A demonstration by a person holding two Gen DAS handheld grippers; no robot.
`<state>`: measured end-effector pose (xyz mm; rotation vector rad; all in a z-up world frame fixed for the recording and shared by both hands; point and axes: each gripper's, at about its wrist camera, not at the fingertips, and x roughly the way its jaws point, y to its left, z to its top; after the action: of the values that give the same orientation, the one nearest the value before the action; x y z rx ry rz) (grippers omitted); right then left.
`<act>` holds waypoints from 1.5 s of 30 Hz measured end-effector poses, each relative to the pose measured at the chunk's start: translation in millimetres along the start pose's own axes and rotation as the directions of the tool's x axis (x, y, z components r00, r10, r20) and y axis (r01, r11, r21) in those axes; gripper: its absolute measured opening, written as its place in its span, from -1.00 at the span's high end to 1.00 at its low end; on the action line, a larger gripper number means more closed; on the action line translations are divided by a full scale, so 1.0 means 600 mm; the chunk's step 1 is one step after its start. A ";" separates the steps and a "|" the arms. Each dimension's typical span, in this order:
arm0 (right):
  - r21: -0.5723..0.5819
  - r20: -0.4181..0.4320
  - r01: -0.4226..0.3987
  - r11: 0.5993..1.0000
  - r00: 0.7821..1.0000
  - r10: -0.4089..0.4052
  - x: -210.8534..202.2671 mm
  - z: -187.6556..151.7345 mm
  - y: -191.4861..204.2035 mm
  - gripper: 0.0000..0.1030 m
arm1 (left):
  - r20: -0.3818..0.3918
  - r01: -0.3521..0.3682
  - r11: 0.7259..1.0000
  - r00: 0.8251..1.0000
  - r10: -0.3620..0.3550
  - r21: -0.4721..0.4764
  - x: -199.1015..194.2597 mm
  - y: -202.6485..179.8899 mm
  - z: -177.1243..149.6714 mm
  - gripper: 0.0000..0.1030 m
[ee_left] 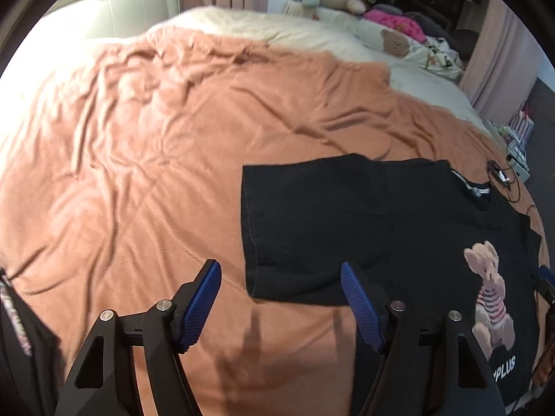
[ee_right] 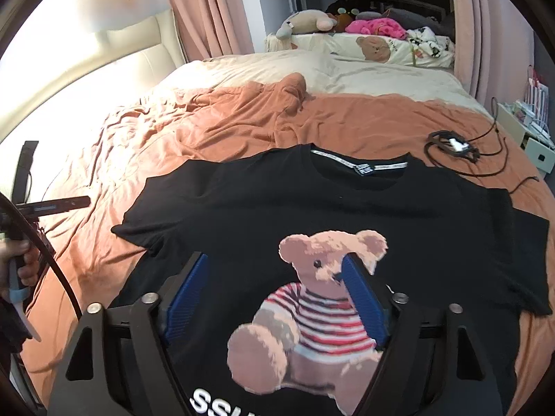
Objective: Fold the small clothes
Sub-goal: 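Grasp the shirt side with the left tool and fold it toward the center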
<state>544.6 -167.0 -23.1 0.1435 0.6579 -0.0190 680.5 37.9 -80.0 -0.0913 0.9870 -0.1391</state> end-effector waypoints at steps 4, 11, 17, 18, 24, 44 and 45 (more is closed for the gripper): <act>0.006 -0.030 -0.020 1.000 0.999 0.020 0.046 0.013 -0.002 -0.27 | -0.058 0.004 1.000 0.998 -0.005 -0.029 0.061 0.013 0.012 -0.37; 0.005 -0.070 -0.062 0.998 0.996 0.062 0.117 0.026 0.008 -0.11 | -0.144 -0.028 0.997 0.989 0.017 -0.077 0.136 0.039 0.023 -0.37; 0.044 -0.101 -0.101 0.994 0.989 0.105 0.163 0.030 0.005 0.09 | -0.182 0.032 0.993 0.982 -0.053 -0.117 0.167 0.045 0.020 0.20; 0.050 -0.105 -0.106 0.993 0.988 0.111 0.169 0.029 0.005 0.11 | -0.187 0.020 0.993 0.981 -0.041 -0.114 0.171 0.043 0.019 0.29; 0.065 -0.109 -0.113 0.991 0.987 0.120 0.178 0.025 0.005 0.11 | -0.135 0.031 0.996 0.990 -0.043 -0.088 0.140 0.024 0.034 0.78; 0.098 -0.074 -0.083 0.992 0.993 0.090 0.083 0.023 -0.037 -0.38 | -0.015 0.188 0.976 0.982 -0.188 0.112 0.013 -0.171 0.092 0.80; 0.104 -0.068 -0.086 0.991 0.993 0.093 0.077 0.023 -0.040 -0.41 | -0.019 0.198 0.972 0.980 -0.197 0.126 0.012 -0.182 0.090 0.80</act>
<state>588.1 -191.6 -43.6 0.2721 0.7230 0.0396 721.4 -70.5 -41.2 -0.0723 0.9720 -0.3846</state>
